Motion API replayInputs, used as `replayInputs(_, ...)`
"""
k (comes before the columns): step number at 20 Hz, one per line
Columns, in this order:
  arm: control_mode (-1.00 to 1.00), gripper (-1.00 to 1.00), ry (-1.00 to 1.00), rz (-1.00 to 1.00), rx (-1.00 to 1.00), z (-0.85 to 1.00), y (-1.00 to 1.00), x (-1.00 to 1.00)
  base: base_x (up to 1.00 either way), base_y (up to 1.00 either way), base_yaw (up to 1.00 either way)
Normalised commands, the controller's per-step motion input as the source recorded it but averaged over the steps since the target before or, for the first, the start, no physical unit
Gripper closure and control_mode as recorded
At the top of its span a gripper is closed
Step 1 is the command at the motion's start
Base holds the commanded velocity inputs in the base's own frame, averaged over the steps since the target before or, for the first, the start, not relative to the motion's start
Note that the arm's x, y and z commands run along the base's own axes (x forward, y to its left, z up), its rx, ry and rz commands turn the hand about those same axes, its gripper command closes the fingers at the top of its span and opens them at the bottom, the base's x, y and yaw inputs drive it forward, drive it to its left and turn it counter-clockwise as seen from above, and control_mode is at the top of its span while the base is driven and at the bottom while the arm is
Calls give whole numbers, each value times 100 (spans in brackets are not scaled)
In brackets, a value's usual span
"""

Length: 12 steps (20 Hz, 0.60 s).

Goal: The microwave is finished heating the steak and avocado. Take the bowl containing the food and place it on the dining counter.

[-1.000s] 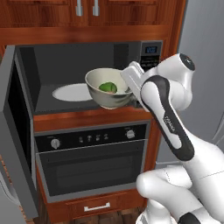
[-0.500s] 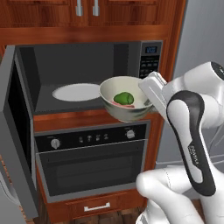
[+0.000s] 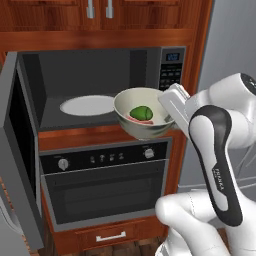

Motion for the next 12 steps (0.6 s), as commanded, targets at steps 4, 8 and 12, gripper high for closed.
replayInputs(4, -100, 100, 0, 0, 0, 0, 0, 0, 0, 0, 0)
replayInputs(8, -100, 100, 0, 0, 0, -2, -3, -18, 0, 0, 0)
replayInputs(12, 100, 100, 0, 0, 0, 0, 0, 0, -54, -33, 3)
